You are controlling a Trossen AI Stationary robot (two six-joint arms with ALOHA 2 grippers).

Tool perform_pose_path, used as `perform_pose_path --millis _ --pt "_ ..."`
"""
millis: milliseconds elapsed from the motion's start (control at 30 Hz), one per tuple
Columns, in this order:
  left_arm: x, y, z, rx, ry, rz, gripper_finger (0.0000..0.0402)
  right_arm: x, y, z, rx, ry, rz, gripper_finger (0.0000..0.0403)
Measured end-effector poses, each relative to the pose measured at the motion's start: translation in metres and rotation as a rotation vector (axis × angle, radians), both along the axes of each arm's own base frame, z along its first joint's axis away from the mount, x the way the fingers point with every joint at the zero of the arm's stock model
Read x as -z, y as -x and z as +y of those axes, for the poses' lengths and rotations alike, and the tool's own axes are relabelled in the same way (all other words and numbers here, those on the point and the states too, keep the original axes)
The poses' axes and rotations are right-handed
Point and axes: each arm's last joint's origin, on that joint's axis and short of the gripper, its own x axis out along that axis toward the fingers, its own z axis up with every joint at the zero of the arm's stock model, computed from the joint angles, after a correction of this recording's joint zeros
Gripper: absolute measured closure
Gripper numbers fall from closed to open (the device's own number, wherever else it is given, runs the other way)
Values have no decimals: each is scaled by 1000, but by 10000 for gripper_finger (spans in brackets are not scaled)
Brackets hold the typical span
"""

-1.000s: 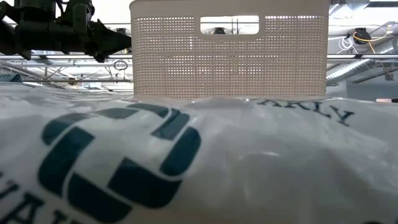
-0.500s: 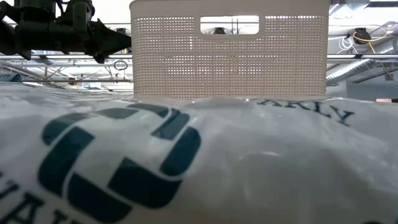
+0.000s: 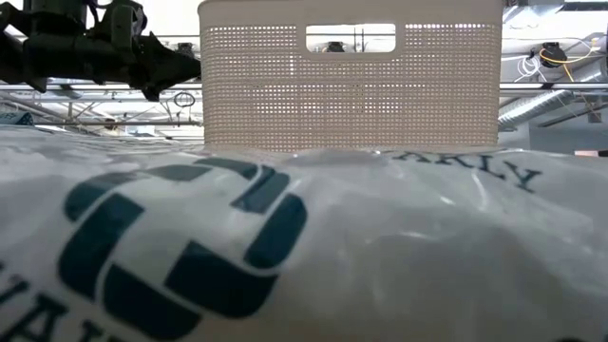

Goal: Pick & place medical supplies in basket/bin
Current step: Put the large blue bandage into the white bin

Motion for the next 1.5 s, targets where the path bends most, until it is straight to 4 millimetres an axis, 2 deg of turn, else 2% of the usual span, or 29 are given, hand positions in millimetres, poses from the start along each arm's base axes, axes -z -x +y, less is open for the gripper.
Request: perform_pose_path --millis 267,533,667,867,1133,1333,1500 --pt "3 0 0 -6 26 22 357 28 8 -22 49 1 -75 345" --pt "3 0 0 -6 29 20 357 27 10 -36 83 0 -131 345" --pt "3 0 0 -6 29 20 357 27 8 -38 62 -2 -131 346" --pt "2 0 0 -6 28 18 357 26 0 -45 137 -7 -142 346" --pt "2 0 1 -22 21 14 357 -3 -22 -59 120 29 -123 346" --pt "2 0 2 -59 6 16 357 -25 -47 -81 188 33 42 346" --pt "2 0 2 -60 1 17 357 -34 -75 -105 177 -4 184 346"
